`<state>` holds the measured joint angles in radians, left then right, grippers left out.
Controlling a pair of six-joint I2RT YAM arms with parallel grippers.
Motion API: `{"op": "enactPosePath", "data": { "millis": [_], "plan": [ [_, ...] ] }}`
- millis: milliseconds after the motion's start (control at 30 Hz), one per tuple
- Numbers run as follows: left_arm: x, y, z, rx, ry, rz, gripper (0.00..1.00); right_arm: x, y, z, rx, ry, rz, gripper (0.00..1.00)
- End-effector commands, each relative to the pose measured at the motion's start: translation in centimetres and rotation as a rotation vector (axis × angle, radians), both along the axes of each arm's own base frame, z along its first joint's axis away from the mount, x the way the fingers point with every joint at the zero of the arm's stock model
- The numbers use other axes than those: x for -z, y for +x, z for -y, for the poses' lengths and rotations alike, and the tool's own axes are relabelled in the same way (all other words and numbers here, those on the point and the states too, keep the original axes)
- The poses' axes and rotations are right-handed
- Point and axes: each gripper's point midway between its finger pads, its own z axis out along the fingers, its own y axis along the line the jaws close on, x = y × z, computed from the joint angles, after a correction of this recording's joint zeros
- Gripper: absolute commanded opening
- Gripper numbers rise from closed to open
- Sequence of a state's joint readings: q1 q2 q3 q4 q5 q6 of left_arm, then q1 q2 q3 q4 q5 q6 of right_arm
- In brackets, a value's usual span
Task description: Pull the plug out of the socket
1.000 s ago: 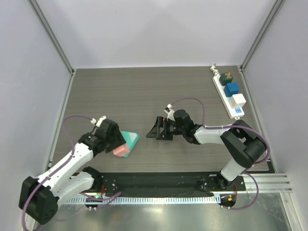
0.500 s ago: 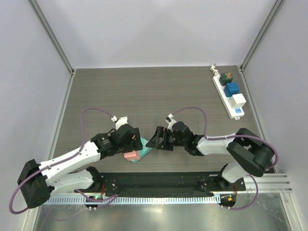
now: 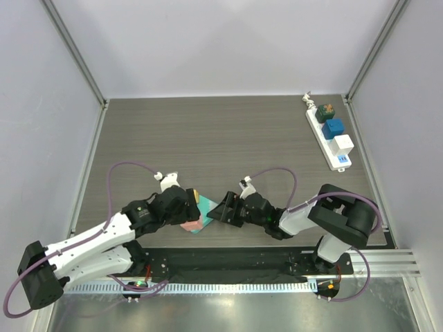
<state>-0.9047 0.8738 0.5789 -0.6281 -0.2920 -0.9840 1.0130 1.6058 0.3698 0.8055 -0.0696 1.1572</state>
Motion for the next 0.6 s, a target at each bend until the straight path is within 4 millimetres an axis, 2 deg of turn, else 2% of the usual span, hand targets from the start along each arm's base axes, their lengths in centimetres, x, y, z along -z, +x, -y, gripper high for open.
{"op": "enactPosePath", "data": {
  "millis": [0,267,433,567],
  "plan": [
    [-0.4,0.6,0.8,0.026,0.002,0.032,0.82,-1.8,2.3,-1.2,0.101,0.085,0.068,0.77],
    [0.2,-0.8,1.3,0.036,-0.015,0.000,0.73,-1.9,2.7,-2.1,0.134,0.074,0.080,0.75],
    [0.0,-1.1,1.5,0.030,-0.046,0.010,0.63,-1.4,2.5,-2.3,0.149,0.041,0.081,0.69],
    [-0.2,-1.3,1.8,0.035,-0.065,0.012,0.49,-0.7,2.4,-2.5,0.167,0.014,0.091,0.65]
  ]
}}
